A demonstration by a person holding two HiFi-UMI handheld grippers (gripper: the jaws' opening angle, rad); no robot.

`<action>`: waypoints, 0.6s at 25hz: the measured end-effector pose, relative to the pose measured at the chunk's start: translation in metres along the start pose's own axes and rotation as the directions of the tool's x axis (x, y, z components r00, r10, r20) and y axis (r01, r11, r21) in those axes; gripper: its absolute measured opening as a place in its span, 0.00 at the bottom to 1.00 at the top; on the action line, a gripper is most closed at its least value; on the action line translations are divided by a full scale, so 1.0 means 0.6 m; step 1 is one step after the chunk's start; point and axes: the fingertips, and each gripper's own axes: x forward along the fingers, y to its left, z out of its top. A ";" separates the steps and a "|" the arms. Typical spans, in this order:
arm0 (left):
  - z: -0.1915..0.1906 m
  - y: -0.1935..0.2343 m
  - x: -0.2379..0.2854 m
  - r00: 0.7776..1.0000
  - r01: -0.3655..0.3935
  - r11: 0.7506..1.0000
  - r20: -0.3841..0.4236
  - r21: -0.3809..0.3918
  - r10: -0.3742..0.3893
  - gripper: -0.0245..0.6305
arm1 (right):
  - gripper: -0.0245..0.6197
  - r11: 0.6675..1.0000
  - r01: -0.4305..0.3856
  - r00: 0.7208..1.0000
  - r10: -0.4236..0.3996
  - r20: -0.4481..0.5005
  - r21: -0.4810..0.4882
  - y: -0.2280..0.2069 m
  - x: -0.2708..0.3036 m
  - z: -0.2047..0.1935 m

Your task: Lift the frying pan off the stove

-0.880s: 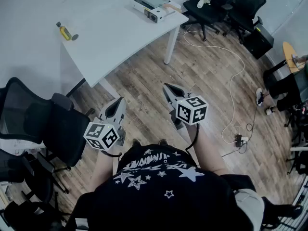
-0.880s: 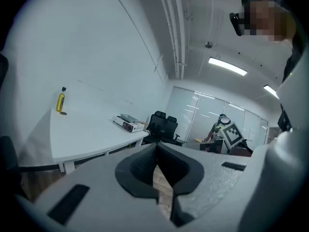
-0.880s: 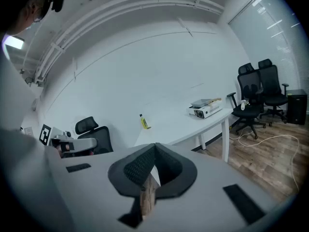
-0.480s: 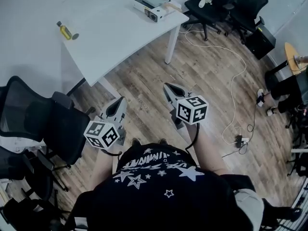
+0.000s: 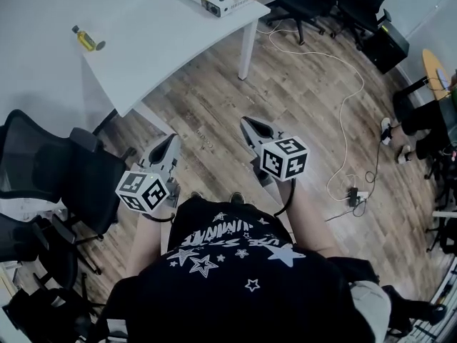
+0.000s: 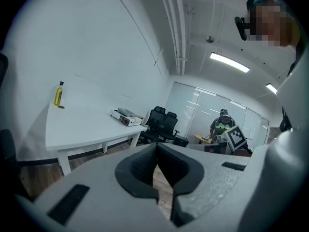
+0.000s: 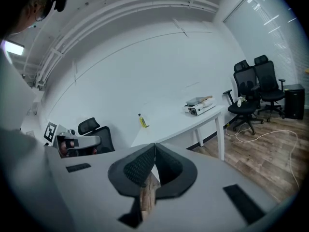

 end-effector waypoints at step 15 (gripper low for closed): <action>-0.003 0.037 0.039 0.998 -0.061 0.997 0.029 -0.045 0.062 0.05 | 0.05 1.000 0.004 0.998 -0.003 -0.056 0.012 -0.080 0.016 -0.014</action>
